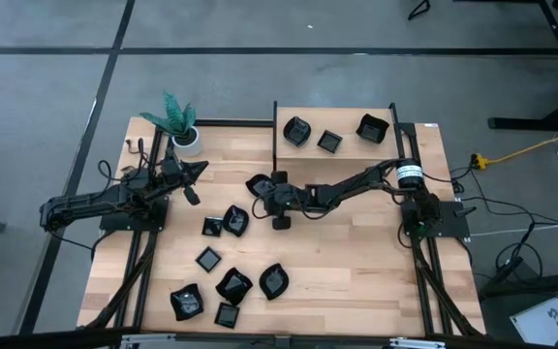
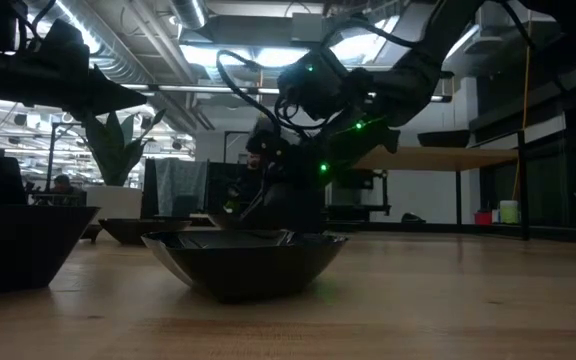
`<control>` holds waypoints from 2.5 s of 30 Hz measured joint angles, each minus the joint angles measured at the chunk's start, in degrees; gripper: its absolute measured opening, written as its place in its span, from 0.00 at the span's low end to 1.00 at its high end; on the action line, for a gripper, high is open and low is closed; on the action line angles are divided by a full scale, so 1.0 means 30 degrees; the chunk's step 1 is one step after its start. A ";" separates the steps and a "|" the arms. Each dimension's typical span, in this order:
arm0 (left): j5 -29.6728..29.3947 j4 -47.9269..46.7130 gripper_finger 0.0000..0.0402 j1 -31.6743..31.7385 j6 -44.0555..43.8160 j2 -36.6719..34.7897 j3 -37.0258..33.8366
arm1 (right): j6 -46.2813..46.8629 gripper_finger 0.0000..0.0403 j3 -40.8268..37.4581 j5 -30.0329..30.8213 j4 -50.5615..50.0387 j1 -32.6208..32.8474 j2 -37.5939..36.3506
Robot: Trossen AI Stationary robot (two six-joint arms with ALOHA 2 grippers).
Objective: Pick & Place Mini shaped plates
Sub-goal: Stack the black leaf-shaped plate on top of the black leaf-shaped plate on the shelf
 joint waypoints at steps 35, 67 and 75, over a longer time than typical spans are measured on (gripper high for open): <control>-0.0002 0.0005 0.01 -0.0003 0.0000 0.0000 0.0000 | 0.6867 0.00 0.4715 -0.4421 -1.0354 0.1896 -0.3831; 0.0000 0.0004 0.01 0.0001 0.0004 0.0000 -0.0004 | 0.7187 0.00 0.4684 0.3820 -1.5246 0.1626 -1.1002; 0.0000 0.0003 0.01 0.0000 0.0000 0.0000 -0.0002 | 1.0492 0.00 0.4582 0.4956 -1.5613 -0.0260 -1.1009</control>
